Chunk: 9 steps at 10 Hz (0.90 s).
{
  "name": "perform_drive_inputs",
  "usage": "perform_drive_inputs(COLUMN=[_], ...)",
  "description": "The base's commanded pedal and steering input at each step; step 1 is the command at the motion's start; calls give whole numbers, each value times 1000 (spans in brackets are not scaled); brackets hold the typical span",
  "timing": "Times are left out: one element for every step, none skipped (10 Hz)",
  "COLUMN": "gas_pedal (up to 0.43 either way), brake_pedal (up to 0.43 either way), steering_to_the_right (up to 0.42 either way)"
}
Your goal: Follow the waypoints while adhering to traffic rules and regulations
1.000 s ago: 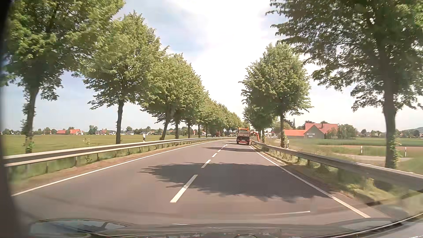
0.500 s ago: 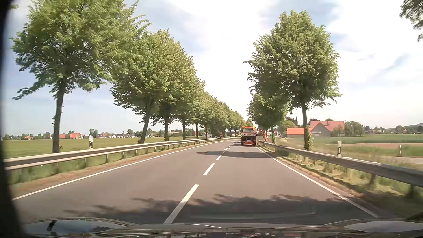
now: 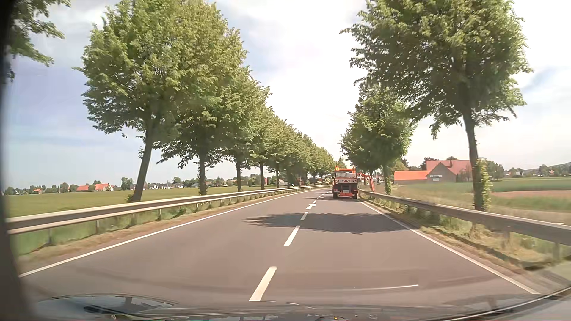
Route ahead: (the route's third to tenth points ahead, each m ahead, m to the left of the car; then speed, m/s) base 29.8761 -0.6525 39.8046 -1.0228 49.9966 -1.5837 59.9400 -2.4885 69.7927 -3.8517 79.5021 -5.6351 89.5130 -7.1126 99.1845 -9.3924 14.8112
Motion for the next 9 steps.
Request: perform_drive_inputs(gas_pedal=[0,0,0,28,28,59,59,67,67], brake_pedal=[0,0,0,0,0,0,0,0,0], steering_to_the_right=[-6,-6,-6,-6,-5,-5,-5,-3,-1])
